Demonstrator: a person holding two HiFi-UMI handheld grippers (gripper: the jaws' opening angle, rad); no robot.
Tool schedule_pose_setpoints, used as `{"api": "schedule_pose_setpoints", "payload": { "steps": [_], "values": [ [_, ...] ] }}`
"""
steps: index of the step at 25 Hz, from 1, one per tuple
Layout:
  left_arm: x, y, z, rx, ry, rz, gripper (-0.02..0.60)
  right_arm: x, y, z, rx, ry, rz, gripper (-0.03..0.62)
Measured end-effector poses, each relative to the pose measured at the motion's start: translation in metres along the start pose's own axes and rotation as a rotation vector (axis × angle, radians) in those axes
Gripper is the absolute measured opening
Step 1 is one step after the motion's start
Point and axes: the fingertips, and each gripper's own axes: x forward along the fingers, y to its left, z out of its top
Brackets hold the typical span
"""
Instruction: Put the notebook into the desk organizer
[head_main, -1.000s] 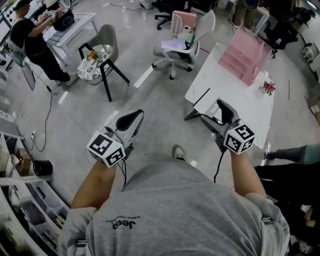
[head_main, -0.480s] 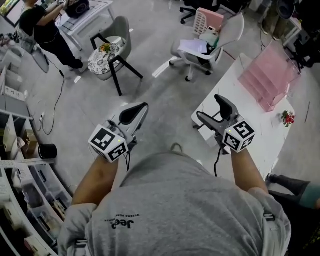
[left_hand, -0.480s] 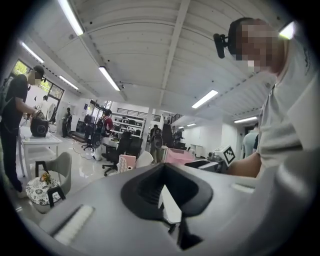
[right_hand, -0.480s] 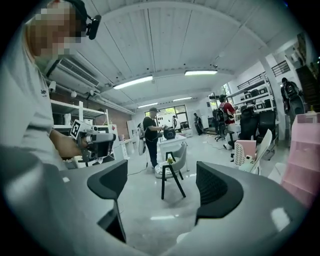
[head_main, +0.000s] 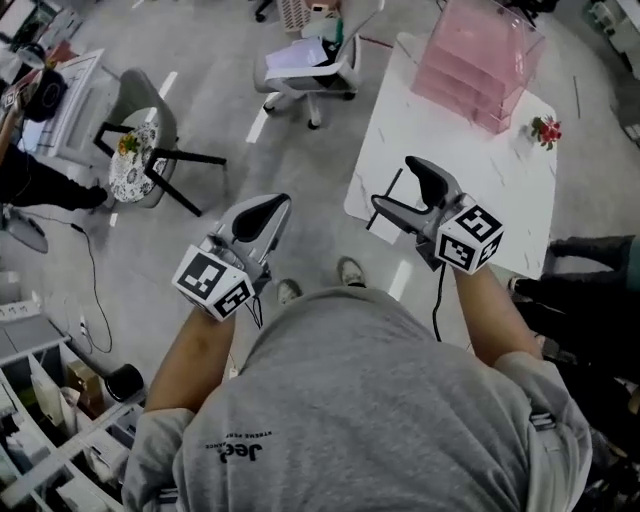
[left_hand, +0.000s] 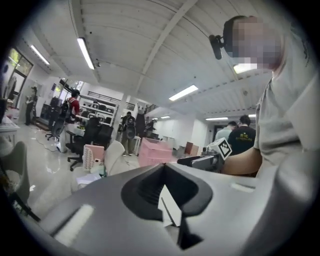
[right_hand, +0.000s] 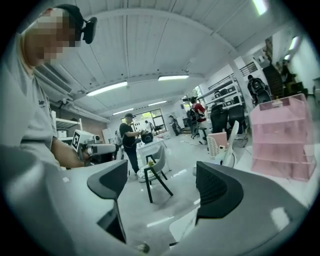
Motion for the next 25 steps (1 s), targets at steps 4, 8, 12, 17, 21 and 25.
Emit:
{"api": "schedule_pose_setpoints", "payload": {
  "steps": [4, 8, 12, 17, 21, 25],
  "values": [
    [0.035, -0.01, -0.009, 0.02, 0.034, -0.151, 0.058, -0.039, -0.021, -0.017, 0.127, -0.019, -0.149, 0.405],
    [0.064, -0.03, -0.027, 0.015, 0.064, -0.279, 0.058, -0.084, -0.033, -0.056, 0.224, -0.007, -0.297, 0.405],
    [0.091, -0.049, -0.051, 0.001, 0.101, -0.374, 0.058, -0.121, -0.046, -0.108, 0.366, 0.024, -0.424, 0.405],
    [0.122, -0.069, -0.067, 0.004, 0.143, -0.433, 0.058, -0.147, -0.061, -0.176, 0.587, 0.072, -0.48, 0.403],
    [0.138, -0.077, -0.079, 0.003, 0.17, -0.463, 0.058, -0.145, -0.073, -0.235, 0.766, 0.127, -0.479, 0.403],
    [0.144, -0.079, -0.092, 0.002, 0.204, -0.473, 0.058, -0.123, -0.075, -0.276, 0.974, 0.114, -0.408, 0.402]
  ]
}}
